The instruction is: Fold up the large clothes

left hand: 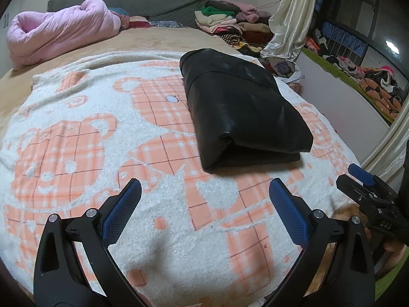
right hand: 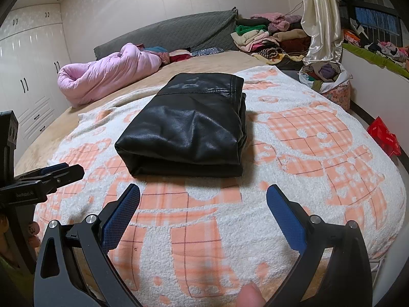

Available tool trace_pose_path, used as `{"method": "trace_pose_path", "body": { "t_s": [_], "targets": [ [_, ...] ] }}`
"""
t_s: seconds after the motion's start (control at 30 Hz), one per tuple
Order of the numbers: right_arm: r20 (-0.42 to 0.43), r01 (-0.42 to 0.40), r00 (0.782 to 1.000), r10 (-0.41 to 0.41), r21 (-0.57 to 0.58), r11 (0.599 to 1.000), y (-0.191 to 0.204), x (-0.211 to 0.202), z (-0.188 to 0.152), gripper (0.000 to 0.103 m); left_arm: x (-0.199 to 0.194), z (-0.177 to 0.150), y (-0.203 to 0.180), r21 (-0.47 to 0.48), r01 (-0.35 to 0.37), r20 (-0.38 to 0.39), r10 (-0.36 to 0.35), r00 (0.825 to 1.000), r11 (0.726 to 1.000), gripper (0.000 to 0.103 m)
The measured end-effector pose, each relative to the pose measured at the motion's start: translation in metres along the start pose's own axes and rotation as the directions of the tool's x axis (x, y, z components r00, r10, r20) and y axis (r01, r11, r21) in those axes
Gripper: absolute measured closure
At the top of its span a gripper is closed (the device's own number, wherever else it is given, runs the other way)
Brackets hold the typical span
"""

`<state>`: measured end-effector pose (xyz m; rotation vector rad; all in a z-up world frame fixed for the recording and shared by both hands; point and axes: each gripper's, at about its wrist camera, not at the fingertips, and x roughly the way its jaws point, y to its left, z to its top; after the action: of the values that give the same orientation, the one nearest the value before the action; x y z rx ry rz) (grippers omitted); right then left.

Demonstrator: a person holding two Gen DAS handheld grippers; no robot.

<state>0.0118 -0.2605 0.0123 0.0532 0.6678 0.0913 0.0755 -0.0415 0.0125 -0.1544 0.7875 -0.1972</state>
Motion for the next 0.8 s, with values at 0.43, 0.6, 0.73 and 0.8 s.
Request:
{"method": "trace_pose_path", "body": {
  "t_s": [0.43,0.6,0.73,0.8],
  "targets": [
    [-0.002,0.000,1.000,0.000,-0.003,1.000,0.0000,0.0014,0.0001,0.004,0.0004,-0.0007,0.0001,0.002,-0.004,-0.002,0.004,1.000,1.000,0.009],
    [-0.002,0.000,1.000,0.000,-0.002,1.000,0.0003,0.0012,0.0002,0.004,0.0014,-0.0020,0.0012,0.002,-0.009,-0.008,0.009,1.000,1.000,0.009],
    [-0.002,0.002,1.000,-0.002,-0.005,1.000,-0.0001,0.0016,0.0006,0.004,0.0017,-0.0016,0.0010,0.002,-0.009,-0.009,0.009,1.000,1.000,0.009],
    [-0.003,0.000,1.000,0.000,-0.002,1.000,0.0002,0.0016,0.0006,0.004,0.0011,-0.0019,0.0016,0.001,-0.012,-0.008,0.012,1.000,1.000,0.009]
  ]
}}
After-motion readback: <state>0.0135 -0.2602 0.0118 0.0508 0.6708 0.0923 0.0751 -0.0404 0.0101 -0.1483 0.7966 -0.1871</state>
